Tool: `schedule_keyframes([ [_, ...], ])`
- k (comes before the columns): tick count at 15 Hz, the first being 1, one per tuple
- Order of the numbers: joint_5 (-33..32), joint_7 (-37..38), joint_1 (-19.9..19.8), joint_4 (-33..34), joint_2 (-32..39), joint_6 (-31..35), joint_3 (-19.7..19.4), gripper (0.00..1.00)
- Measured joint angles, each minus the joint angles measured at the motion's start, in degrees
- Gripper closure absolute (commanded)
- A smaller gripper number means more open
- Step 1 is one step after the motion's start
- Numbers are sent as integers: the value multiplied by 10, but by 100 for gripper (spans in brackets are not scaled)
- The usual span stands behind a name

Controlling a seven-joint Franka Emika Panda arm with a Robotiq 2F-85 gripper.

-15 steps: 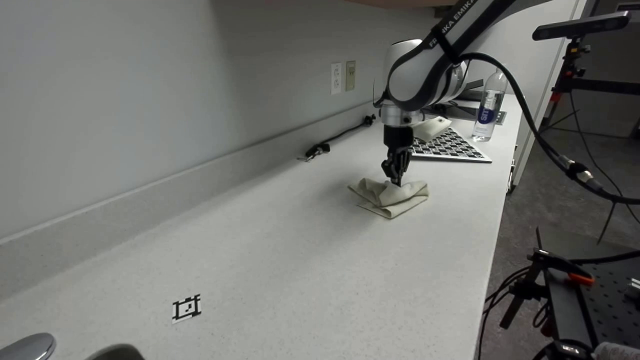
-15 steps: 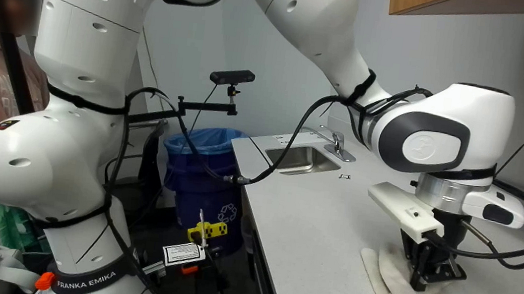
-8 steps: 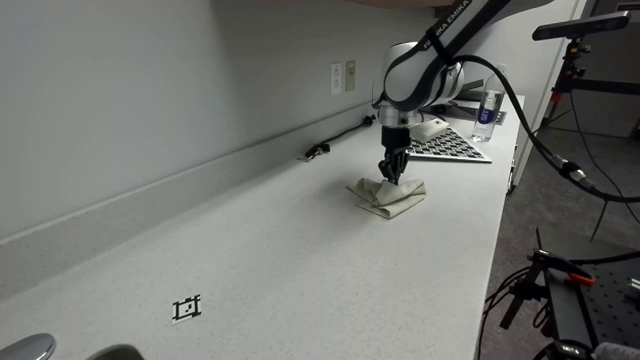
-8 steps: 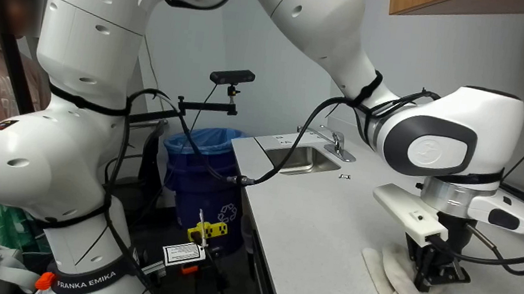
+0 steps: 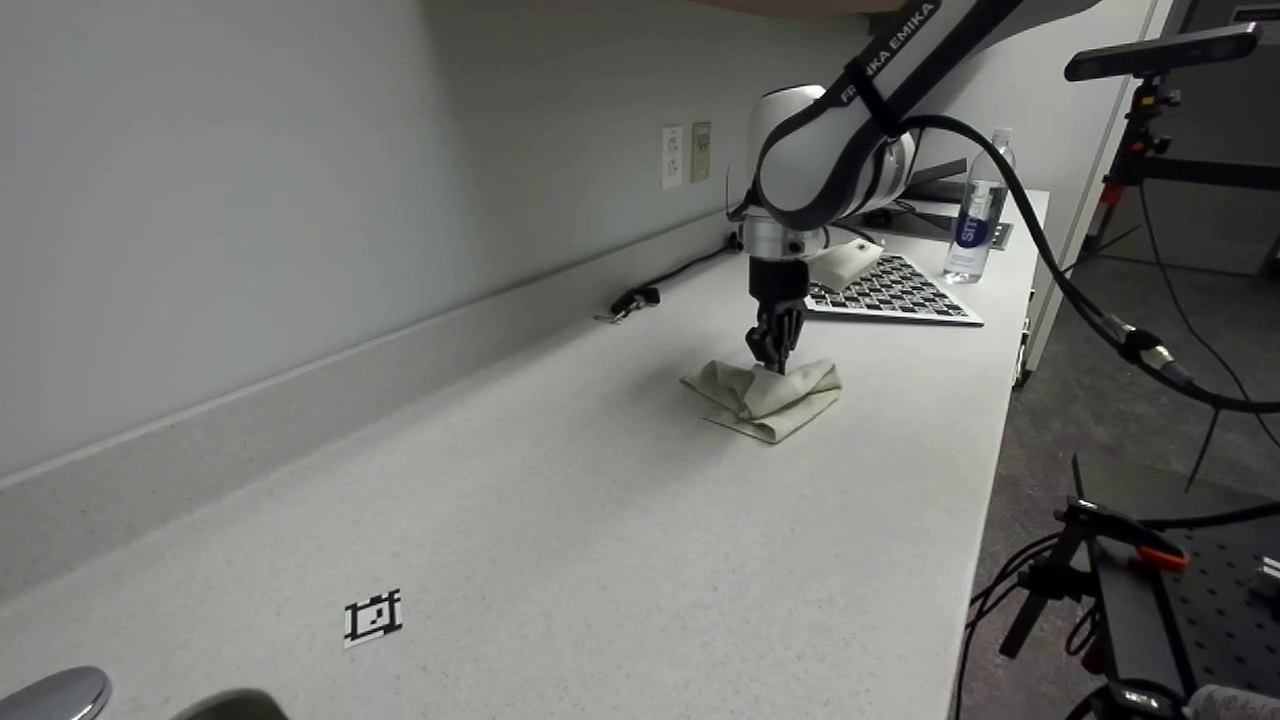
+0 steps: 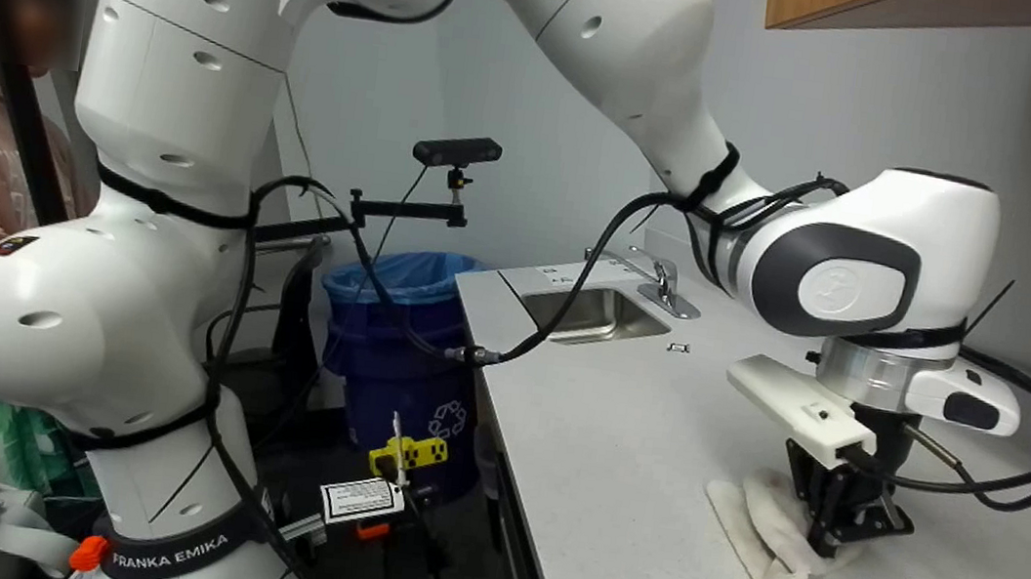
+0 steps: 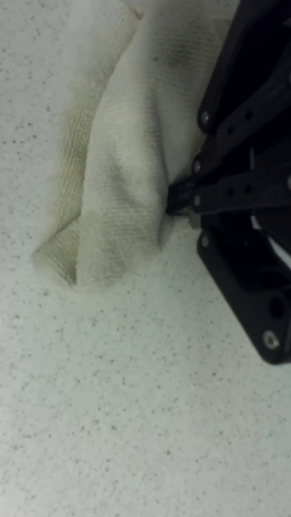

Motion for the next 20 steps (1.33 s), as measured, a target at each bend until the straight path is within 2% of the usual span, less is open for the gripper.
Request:
schedule_keyframes([
  [8,-77,0,31,4,1,-24,2,99],
  [20,-81,0,34,6,-1,-31,2,100],
])
